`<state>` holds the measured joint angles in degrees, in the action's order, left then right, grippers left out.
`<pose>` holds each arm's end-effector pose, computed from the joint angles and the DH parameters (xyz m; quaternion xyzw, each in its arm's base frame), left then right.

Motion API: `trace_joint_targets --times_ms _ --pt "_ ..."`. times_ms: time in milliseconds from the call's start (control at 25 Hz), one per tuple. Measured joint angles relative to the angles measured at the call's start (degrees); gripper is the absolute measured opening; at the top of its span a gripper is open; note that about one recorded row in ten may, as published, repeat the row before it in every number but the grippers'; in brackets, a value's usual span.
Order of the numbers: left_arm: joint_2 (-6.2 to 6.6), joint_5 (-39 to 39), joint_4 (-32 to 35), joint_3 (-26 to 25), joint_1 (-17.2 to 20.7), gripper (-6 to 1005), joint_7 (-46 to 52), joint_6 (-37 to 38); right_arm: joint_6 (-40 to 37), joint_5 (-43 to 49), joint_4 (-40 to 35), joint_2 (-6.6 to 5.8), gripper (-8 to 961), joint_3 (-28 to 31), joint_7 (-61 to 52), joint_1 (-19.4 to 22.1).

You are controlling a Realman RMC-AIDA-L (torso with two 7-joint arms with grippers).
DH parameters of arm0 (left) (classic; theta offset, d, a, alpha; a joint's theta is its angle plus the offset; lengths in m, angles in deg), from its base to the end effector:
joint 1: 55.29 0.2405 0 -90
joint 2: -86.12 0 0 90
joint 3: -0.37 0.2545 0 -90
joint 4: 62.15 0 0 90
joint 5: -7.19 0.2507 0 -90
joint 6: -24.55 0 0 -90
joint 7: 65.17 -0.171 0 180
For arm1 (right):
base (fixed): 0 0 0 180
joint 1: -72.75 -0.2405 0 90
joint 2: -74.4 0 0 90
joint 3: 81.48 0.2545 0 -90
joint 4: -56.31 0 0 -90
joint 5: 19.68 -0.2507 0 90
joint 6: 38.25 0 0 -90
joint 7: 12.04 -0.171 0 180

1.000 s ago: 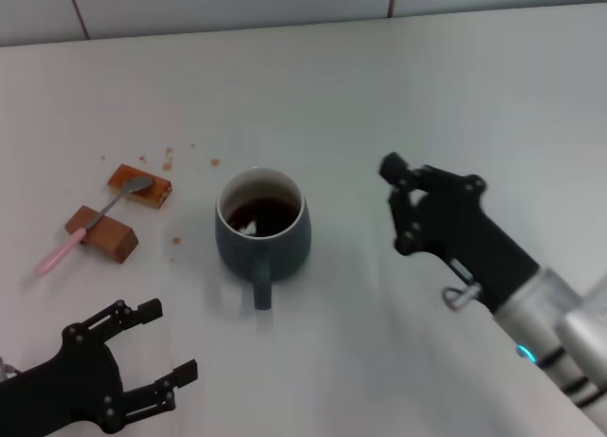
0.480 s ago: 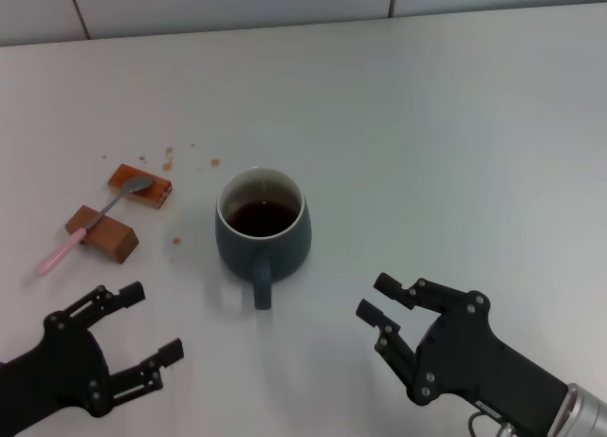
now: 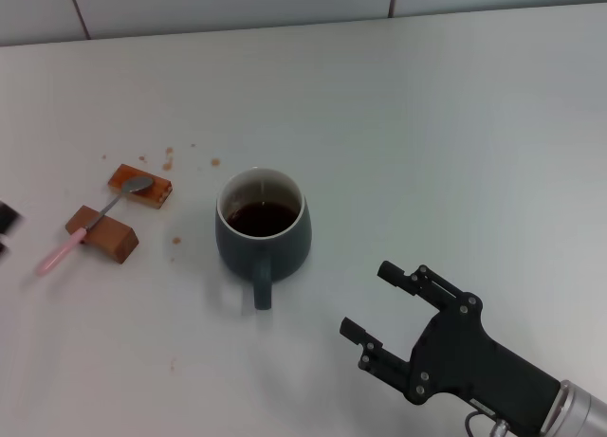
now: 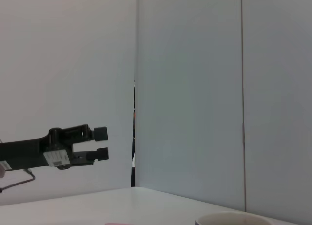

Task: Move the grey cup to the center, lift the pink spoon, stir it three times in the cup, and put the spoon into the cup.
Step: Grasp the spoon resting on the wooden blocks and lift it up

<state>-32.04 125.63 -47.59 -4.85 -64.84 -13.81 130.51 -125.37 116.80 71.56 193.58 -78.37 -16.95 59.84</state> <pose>-0.3802 0.2122 0.0081 -0.7568 -0.2875 -0.4572 0.3682 0.2872 0.1968 -0.1477 -0.8666 0.0921 0.3808 0.3091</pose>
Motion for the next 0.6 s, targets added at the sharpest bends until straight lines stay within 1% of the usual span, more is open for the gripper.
trace_joint_targets --times_ms 40,120,240,320,360,440,600 --pt "0.02 0.0 -0.1 -6.3 0.0 862 8.6 -1.0 0.0 0.0 0.0 0.00 582 0.0 0.0 0.0" --pt "0.27 0.0 0.3 -10.6 0.1 862 19.6 -2.9 0.0 0.0 -0.1 0.00 633 0.0 0.0 0.0" --pt "1.17 0.5 1.0 -10.6 -0.4 861 30.9 -5.2 0.0 0.0 -0.4 0.00 709 0.0 0.0 0.0" --pt "1.70 0.8 0.9 -10.0 -0.6 861 36.4 -7.1 0.0 0.0 -0.5 0.00 709 0.0 0.0 0.0" --pt "2.05 0.9 0.8 -8.7 -0.6 861 40.9 -8.6 0.0 0.0 -0.5 0.00 709 0.0 0.0 0.0" --pt "2.09 0.9 0.8 -8.4 -0.6 861 41.7 -9.0 0.0 -0.1 -0.5 0.00 709 0.0 0.0 0.1" --pt "1.92 0.9 0.7 -4.7 -0.7 862 45.1 -13.1 0.0 -0.1 -0.6 0.00 708 0.0 0.0 0.2"
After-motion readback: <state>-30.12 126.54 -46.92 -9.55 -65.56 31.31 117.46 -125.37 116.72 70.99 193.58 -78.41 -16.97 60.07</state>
